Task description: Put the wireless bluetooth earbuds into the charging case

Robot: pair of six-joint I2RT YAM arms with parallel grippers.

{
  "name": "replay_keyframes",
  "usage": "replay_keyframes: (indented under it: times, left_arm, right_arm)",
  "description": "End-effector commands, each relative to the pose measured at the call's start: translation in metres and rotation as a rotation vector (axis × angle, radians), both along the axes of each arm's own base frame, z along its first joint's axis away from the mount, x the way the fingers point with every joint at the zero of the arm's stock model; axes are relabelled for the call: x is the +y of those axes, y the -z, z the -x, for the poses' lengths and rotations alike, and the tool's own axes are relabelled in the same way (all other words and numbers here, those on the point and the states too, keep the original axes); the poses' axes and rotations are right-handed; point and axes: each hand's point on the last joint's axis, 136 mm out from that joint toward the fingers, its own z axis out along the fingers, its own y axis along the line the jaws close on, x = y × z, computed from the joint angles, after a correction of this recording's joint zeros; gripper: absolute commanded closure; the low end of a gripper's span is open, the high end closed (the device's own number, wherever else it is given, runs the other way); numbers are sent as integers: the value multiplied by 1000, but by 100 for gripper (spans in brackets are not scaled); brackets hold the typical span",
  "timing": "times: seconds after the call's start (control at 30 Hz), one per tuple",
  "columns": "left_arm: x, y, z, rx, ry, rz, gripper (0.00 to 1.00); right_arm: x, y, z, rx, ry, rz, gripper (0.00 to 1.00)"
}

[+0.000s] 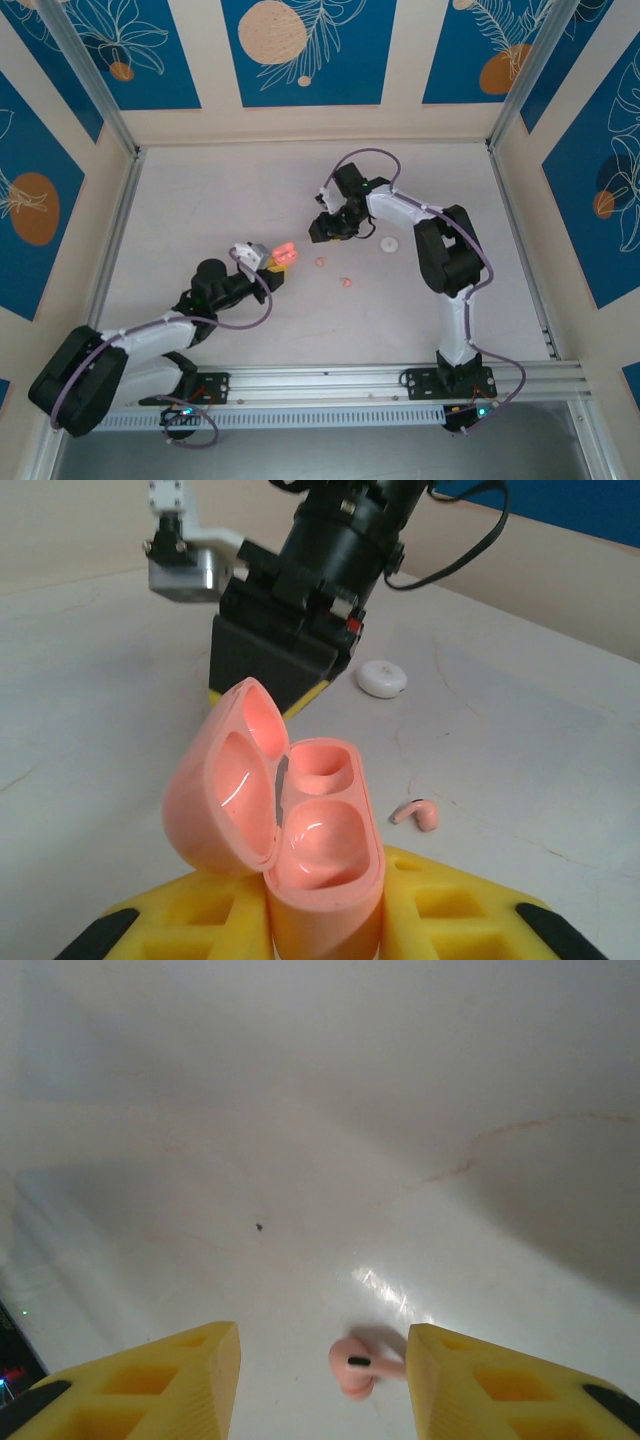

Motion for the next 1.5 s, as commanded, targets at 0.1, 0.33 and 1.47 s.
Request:
replay_keyframes:
  times: [0.1,0.33,1.47]
  left_arm:
    - [16,14,3,29,-44,-84,74]
    - [16,14,3,32,-41,-85,74]
    - [20,11,8,30,-43,-94,74]
  right_arm:
    - [16,15,10,56,-68,-20,52]
    - [9,31,36,136,-98,28,52]
    - [-12,4,59,200,80,351,55]
